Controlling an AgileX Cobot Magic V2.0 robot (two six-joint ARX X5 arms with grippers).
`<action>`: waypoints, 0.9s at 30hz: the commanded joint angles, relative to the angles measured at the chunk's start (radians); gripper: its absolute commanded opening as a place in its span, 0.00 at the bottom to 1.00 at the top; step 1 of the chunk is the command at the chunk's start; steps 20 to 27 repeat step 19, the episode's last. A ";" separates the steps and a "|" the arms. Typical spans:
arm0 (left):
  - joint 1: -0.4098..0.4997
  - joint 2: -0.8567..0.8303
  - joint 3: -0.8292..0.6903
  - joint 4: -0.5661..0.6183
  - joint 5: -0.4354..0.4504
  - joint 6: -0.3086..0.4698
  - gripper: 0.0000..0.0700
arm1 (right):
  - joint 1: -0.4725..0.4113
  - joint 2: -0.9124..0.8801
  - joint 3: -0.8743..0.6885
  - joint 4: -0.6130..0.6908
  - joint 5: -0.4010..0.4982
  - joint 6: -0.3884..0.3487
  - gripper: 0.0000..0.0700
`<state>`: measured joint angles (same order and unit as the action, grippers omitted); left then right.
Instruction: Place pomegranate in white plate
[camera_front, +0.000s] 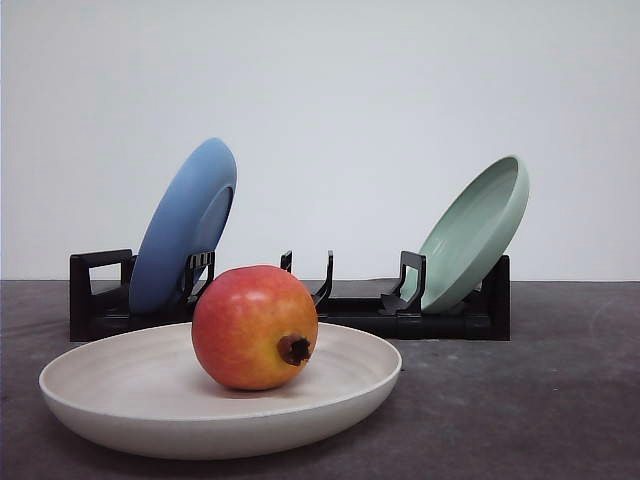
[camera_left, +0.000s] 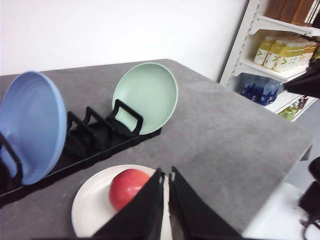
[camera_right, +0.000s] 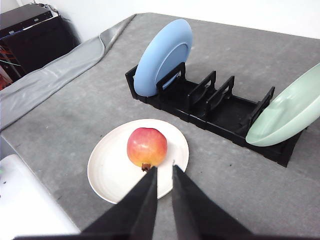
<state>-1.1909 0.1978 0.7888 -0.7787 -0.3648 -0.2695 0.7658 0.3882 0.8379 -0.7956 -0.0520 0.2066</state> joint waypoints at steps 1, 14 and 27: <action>0.038 -0.002 -0.003 0.012 0.005 0.015 0.00 | 0.010 0.002 0.007 0.010 0.001 -0.005 0.08; 0.843 -0.105 -0.387 0.322 0.068 0.179 0.00 | 0.010 0.002 0.007 0.010 0.001 -0.005 0.08; 1.083 -0.142 -0.596 0.525 0.245 0.187 0.00 | 0.010 0.002 0.007 0.010 0.001 -0.005 0.08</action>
